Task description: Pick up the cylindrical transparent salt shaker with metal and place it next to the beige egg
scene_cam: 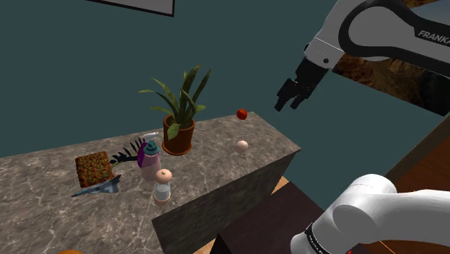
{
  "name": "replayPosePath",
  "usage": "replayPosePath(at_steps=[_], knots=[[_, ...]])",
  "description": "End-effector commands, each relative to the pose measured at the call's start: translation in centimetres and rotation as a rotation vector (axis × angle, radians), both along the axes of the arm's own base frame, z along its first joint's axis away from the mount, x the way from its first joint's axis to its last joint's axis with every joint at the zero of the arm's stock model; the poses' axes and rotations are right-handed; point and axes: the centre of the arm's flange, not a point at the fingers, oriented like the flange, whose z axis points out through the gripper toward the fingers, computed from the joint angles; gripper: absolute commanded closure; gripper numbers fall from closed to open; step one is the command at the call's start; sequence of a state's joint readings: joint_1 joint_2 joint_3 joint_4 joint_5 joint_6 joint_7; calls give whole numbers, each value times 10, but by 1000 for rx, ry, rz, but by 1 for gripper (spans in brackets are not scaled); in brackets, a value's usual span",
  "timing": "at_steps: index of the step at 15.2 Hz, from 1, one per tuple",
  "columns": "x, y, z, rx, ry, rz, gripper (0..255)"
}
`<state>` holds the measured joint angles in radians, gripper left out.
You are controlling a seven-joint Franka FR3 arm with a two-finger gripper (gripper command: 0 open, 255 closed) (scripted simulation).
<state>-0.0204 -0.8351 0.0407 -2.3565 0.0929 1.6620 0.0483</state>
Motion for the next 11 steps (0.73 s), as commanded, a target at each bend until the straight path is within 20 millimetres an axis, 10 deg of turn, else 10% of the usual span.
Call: replayPosePath(at_steps=[1,11], knots=[[0,0,0,0,0,0,0],[62,80,-88,-13,18,-14,0]])
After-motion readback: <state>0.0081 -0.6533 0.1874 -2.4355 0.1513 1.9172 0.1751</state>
